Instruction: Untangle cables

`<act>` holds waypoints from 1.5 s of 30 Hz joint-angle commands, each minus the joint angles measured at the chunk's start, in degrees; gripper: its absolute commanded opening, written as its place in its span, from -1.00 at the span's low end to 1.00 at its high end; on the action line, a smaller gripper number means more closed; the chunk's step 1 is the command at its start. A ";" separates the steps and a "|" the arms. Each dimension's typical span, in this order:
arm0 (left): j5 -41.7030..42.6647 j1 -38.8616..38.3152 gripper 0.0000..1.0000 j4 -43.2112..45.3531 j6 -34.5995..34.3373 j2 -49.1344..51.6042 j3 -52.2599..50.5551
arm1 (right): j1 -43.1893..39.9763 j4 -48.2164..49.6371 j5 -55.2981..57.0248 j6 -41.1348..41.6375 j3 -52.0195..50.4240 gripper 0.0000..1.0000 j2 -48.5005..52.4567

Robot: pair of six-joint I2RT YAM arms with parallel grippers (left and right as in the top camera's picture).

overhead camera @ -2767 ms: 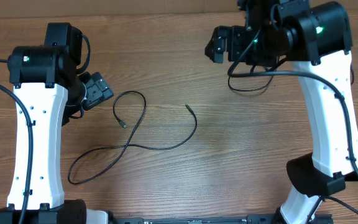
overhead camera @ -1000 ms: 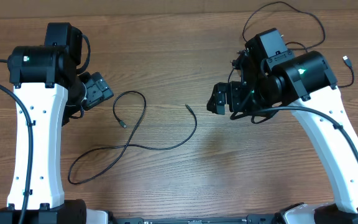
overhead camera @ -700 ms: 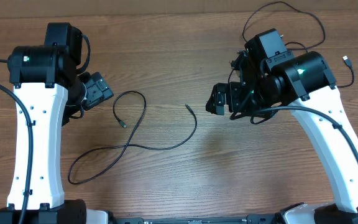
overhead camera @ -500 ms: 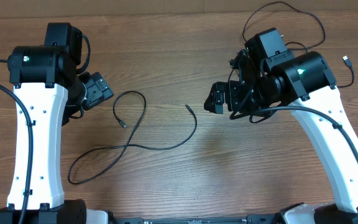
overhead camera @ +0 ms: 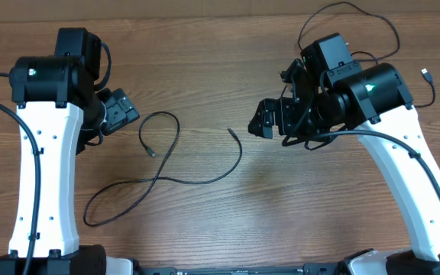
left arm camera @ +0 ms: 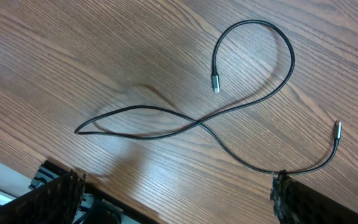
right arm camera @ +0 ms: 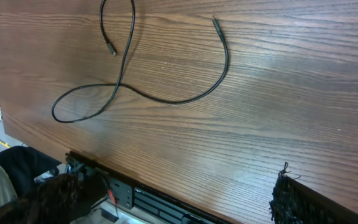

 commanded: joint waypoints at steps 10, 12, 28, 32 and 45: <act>0.07 -0.02 0.99 0.07 0.28 0.11 -0.26 | 4.37 2.82 -0.68 -0.22 -0.31 1.00 -0.90; 0.09 -0.02 0.99 0.07 0.28 0.11 -0.26 | 5.55 3.61 -0.68 -0.22 -0.31 1.00 -0.83; 0.09 -0.02 0.99 0.07 0.28 0.11 -0.26 | 12.50 7.82 -0.63 -0.15 -0.31 1.00 -0.31; 0.09 -0.02 0.99 0.07 0.28 0.11 -0.26 | 12.50 7.78 -0.66 0.00 -0.31 1.00 -0.28; 0.09 -0.02 0.99 0.07 0.28 0.11 -0.26 | 12.50 7.26 -0.68 0.24 -0.31 1.00 -0.31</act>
